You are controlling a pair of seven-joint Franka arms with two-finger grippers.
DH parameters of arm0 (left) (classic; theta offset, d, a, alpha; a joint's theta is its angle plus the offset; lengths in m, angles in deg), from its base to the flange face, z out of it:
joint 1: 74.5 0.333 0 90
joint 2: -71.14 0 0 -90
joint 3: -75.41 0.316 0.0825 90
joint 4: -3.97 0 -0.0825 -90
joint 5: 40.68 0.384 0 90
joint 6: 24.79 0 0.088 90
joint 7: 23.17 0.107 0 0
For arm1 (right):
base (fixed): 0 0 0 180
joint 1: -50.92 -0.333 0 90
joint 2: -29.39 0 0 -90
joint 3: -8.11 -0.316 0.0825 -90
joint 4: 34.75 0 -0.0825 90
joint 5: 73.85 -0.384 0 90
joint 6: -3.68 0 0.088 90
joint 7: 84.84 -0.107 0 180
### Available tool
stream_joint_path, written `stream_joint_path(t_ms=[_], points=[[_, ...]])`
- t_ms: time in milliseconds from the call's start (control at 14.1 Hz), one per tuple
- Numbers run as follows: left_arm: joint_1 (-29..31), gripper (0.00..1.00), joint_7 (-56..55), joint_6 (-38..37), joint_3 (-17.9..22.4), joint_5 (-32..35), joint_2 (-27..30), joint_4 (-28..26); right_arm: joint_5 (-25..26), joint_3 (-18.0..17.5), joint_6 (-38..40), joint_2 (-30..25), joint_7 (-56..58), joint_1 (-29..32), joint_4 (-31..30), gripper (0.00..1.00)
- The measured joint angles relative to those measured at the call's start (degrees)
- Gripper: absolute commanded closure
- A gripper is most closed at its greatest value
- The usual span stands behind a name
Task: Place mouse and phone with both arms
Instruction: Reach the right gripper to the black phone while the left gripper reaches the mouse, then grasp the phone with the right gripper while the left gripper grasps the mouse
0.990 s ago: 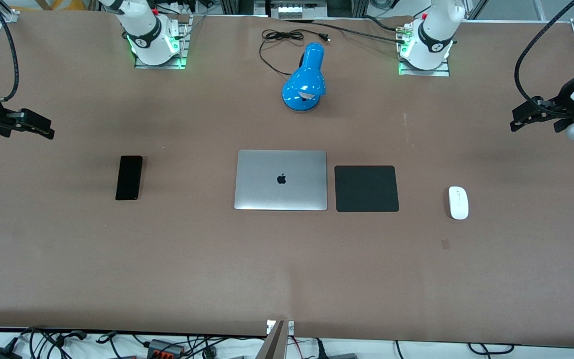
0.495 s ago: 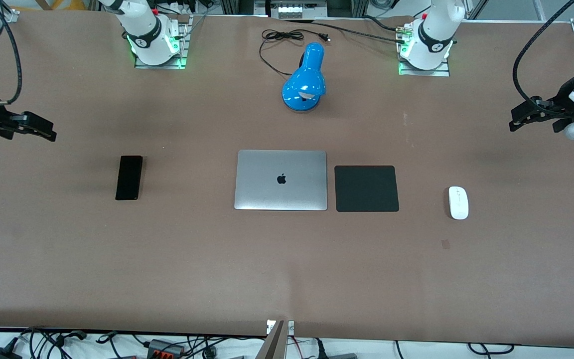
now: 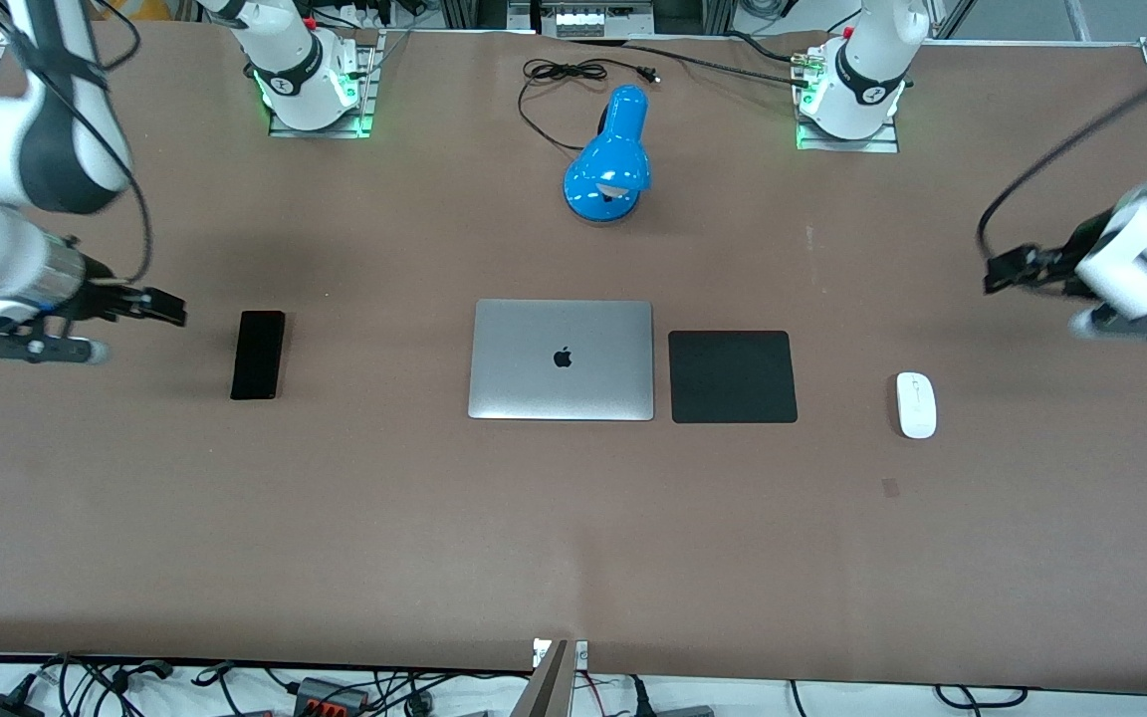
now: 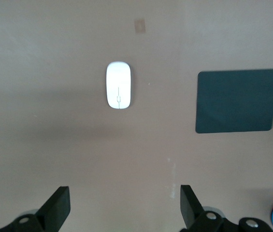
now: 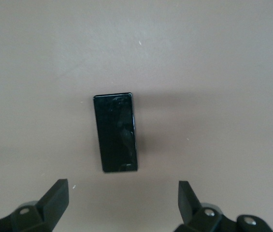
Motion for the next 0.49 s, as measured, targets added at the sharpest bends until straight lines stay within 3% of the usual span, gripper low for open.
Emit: stream_joint_path(t_ms=[212, 495], points=[[0.2, 0.0, 0.0, 8.6, 0.0, 0.0, -8.9, -0.1, 0.0, 0.0, -12.2, 2.7, 0.0, 0.0, -8.0, 0.0], [0.8, 0.0, 0.2, 24.1, 0.1, 0.0, -18.9, -0.7, 0.1, -0.3, -20.7, 8.0, 0.5, -0.1, -10.4, 0.0]])
